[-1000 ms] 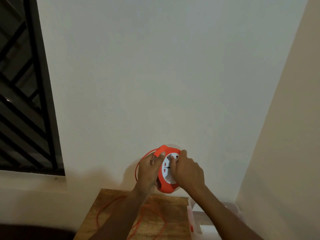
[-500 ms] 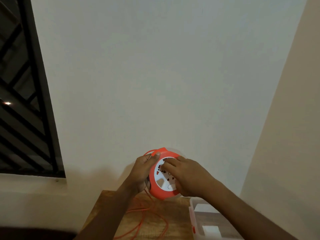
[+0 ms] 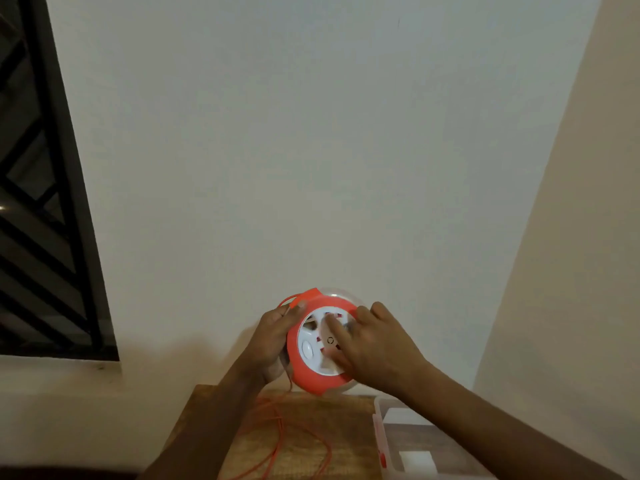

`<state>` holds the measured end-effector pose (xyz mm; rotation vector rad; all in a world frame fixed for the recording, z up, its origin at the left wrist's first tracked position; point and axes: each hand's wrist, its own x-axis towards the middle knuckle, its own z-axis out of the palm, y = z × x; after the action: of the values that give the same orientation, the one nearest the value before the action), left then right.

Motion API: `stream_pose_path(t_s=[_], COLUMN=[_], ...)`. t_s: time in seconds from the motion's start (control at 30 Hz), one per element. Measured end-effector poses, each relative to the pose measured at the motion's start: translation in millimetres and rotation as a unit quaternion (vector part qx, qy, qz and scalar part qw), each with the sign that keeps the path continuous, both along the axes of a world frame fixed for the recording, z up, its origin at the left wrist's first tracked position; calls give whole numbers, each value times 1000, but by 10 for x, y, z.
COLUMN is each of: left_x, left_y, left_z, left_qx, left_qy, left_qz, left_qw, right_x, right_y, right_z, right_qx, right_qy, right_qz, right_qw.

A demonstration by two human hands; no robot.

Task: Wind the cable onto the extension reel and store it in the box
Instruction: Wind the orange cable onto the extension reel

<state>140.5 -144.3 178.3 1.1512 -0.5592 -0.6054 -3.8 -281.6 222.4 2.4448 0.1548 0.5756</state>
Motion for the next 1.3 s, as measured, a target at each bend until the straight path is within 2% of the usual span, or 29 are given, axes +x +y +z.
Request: stream_pose_path(t_s=[0.07,0.13,0.2,0.27,0.33,0.47,0.73,1.0,1.3], left_x=[-100,-159,-149,-94,-49,-15,-49,-82,-68], left_y=[-100,-164,-164,-127,-98,-104,-107,-58,-17], left_z=[5,-26,-71,-109,-116,-76,-9,-63,-59], left_qx=[-12,-10,-5,0,7,29,61,101,106], left_qy=[17,29,35,35,30,4,-59,-50,-22], left_qz=[19,41,49,46,44,42,11,-16,-36], left_qw=[1000,999,998,998,999,999,996,994,994], right_x=[86,117,84,-6,-84,-109,-81,-96,-19], right_y=[98,173,150,96,64,38,10,-60,-18], right_z=[82,124,72,3,-55,-133,-49,49,205], right_qx=[110,232,281,260,199,121,71,11,-29], right_qy=[-45,-89,-52,-7,26,36,135,210,227], right_qz=[-68,-104,-123,-95,-54,-10,32,63,74], right_qw=[991,963,950,961,978,992,988,976,971])
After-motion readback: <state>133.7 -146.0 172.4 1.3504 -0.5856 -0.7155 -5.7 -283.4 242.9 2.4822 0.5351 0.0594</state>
